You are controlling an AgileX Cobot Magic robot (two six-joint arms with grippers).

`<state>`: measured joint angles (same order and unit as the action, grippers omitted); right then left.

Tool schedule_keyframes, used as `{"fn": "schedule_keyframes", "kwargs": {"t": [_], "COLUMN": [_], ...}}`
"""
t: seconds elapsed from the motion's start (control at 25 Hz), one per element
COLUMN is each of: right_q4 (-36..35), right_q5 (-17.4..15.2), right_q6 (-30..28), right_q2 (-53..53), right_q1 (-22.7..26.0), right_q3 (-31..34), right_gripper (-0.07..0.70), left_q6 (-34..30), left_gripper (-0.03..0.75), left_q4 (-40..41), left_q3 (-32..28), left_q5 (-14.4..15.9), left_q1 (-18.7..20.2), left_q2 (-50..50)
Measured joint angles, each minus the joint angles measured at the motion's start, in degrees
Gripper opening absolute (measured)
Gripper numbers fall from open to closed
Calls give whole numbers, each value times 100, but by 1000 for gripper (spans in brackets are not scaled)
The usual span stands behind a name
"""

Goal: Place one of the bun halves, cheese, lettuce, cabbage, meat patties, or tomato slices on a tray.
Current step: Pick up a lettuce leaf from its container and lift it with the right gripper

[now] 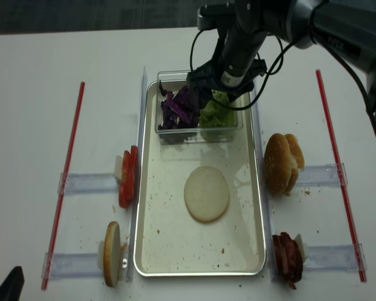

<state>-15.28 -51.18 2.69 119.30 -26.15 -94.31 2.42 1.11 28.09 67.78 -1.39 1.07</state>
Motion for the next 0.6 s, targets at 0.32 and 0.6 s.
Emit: {"fn": "schedule_keyframes", "kwargs": {"t": [0.32,0.6], "right_q4": [0,61], "right_q5": [59,97], "right_q6": [-47,-47], "right_q2": [300,414], "right_q1": [0,0], "right_q3": [-150,-173], "right_gripper": [475,425], "left_q6": [0,0], "left_gripper": [618,618], "left_q4": [0,0], "left_q3": [0,0], "left_q5": [0,0], "left_q1": [0,0], "left_q2": [0,0]}}
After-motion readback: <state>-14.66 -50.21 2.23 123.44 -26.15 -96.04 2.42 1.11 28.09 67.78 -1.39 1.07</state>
